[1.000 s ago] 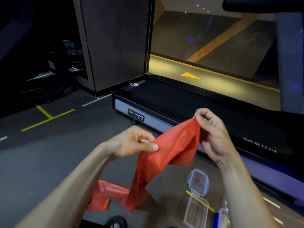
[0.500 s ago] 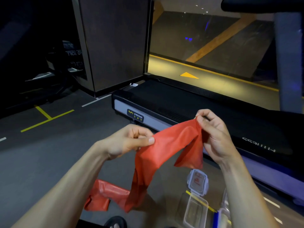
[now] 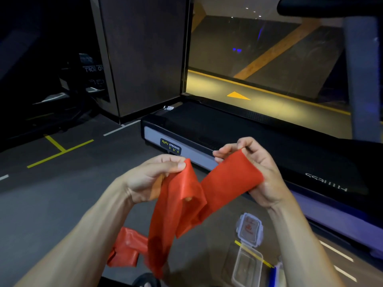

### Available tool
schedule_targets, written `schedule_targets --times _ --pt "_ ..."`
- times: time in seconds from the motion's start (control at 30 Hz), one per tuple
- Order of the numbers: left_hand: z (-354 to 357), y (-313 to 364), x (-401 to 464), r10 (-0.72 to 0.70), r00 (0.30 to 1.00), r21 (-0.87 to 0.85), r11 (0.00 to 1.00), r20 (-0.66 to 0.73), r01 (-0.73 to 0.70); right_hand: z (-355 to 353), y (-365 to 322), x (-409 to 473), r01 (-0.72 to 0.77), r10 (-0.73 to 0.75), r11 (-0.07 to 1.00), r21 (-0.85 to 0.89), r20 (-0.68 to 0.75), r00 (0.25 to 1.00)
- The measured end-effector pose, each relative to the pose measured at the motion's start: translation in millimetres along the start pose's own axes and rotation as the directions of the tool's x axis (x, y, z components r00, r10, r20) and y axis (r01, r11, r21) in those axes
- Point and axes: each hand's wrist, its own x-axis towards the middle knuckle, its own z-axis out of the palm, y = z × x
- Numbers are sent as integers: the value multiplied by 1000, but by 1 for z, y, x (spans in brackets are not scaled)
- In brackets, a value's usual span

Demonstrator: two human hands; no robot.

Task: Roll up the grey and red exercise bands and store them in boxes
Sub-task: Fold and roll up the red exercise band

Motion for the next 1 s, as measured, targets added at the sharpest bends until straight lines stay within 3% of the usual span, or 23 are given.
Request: schedule_targets --times 0.27,0.47,0.73,0.83,1.0 --pt "2 -6 5 -60 998 -18 998 23 60 24 9 3 -19 28 998 -65 134 991" --pt "8 -9 11 -53 999 66 996 1 53 32 18 6 -20 109 941 -337 248 963" --pt "-2 -12 7 -82 995 317 943 -60 97 20 16 6 -18 230 789 -614 268 935" --pt "-5 -12 5 -135 991 419 899 -20 131 19 10 7 -7 177 838 -546 260 949" --pt "-9 -17 3 -167 986 555 819 -8 143 10 1 12 -48 52 995 -89 39 998"
